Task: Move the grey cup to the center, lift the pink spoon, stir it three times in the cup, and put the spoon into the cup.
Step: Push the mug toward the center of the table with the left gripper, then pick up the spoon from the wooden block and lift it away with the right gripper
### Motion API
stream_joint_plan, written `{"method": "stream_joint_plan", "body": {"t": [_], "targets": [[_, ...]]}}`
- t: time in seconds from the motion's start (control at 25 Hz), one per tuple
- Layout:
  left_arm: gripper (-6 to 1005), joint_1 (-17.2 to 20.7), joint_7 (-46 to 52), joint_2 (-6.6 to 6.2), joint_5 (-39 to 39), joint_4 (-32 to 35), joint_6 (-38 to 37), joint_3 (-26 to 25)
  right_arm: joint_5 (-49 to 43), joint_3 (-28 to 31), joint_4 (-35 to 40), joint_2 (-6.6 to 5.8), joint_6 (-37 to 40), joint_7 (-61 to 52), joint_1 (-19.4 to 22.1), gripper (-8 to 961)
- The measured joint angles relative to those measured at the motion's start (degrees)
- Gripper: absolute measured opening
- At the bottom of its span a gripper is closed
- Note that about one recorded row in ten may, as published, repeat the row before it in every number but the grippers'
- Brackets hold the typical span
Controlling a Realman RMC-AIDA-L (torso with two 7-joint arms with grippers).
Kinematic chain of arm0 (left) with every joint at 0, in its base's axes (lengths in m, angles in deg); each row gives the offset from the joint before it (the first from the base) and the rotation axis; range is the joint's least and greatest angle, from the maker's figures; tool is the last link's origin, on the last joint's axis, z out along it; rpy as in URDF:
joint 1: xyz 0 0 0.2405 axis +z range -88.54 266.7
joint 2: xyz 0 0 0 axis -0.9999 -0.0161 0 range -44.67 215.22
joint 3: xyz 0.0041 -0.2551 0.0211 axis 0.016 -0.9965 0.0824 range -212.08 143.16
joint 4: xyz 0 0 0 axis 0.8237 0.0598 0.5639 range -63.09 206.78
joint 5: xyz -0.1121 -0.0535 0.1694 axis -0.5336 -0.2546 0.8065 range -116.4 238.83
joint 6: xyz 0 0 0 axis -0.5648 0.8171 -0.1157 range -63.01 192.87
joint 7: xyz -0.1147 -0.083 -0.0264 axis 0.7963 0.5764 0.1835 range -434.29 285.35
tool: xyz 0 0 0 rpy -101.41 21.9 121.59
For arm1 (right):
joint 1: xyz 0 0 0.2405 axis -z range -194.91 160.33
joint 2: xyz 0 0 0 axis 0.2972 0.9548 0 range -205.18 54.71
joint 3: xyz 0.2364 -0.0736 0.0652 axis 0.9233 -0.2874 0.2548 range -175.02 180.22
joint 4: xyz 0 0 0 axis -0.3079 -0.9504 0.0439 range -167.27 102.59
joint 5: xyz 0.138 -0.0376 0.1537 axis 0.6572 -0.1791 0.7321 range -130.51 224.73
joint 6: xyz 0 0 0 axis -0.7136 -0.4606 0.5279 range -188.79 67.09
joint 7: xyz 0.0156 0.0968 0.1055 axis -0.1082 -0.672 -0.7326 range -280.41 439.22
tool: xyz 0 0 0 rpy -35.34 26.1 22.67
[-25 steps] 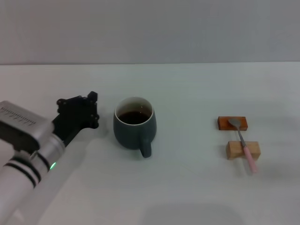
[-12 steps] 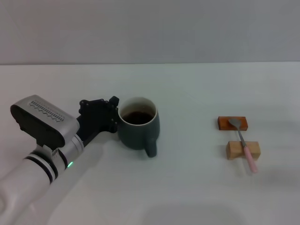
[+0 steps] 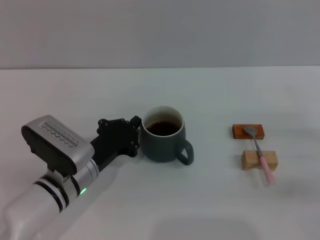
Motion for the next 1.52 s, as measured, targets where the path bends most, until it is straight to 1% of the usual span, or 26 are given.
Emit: {"method": "stream_joint_plan", "body": {"t": [0.2, 0.28, 0.36, 0.4, 0.44, 0.56, 0.68, 0.8, 0.92, 1.04, 1.28, 1.4, 1.44, 1.48, 1.52], "targets": [[13, 0.8, 0.0, -0.02, -0.3, 0.9, 0.0, -0.1, 0.0, -0.6, 0.0, 0.00, -0.1, 0.0, 0.0, 789], [14, 0.9, 0.0, -0.05, -0.5, 0.9, -0.1, -1.4, 0.0, -0.8, 0.0, 0.00, -0.2, 0.1, 0.0, 789], [14, 1.0, -0.1, -0.15, -0.6, 0.7, -0.4, -4.0, 0.0, -1.0, 0.0, 0.00, -0.4, 0.0, 0.0, 789], [14, 1.2, -0.3, -0.21, -0.6, 0.4, -1.1, -7.9, 0.0, -1.4, 0.0, 0.00, -0.5, 0.1, 0.0, 789], [14, 1.2, -0.3, -0.21, -0.6, 0.4, -1.1, -7.9, 0.0, -1.9, 0.0, 0.01, -0.5, 0.1, 0.0, 789], [15, 1.4, -0.4, -0.29, -0.6, -0.4, -2.7, -15.1, 0.2, -3.7, -0.6, 0.17, -0.5, 0.1, 0.6, 789], [16, 1.0, -0.5, -0.32, -0.6, -1.8, -4.5, -23.9, 0.2, -5.3, -3.0, 0.29, -0.8, 0.1, 2.3, 788], [16, 0.0, -0.5, -0.39, -0.7, -4.2, -8.0, -33.0, 0.3, -6.2, -5.8, 0.30, -2.0, 0.1, 4.2, 788], [17, -1.6, -0.7, -0.61, -0.6, -7.1, -10.5, -38.1, 0.3, -6.9, -7.6, 0.23, -2.9, 0.2, 5.4, 788], [17, -2.9, -1.4, -0.80, -0.4, -9.6, -11.7, -40.8, 0.4, -7.3, -8.3, 0.22, -2.9, 0.2, 6.0, 788], [18, -2.9, -4.2, -0.51, -0.3, -9.9, -12.2, -40.8, 0.4, -8.6, -9.1, 0.23, -3.3, 0.3, 6.8, 788], [19, -2.8, -3.9, -0.45, -0.5, -9.9, -12.4, -40.5, 0.4, -9.2, -9.5, 0.26, -3.5, 0.3, 7.3, 788], [19, -2.8, -3.9, -0.45, -0.5, -9.9, -12.4, -40.5, 0.5, -10.8, -10.9, 0.31, -3.8, 0.3, 8.7, 788], [19, -2.8, -3.9, -0.45, -0.5, -9.9, -12.4, -40.5, 0.5, -10.8, -10.9, 0.31, -3.8, 0.3, 8.7, 788], [19, -2.9, -3.8, -0.31, -0.4, -9.9, -12.3, -40.2, 1.7, -13.8, -13.5, 0.31, -4.0, 0.8, 11.1, 788]]}}
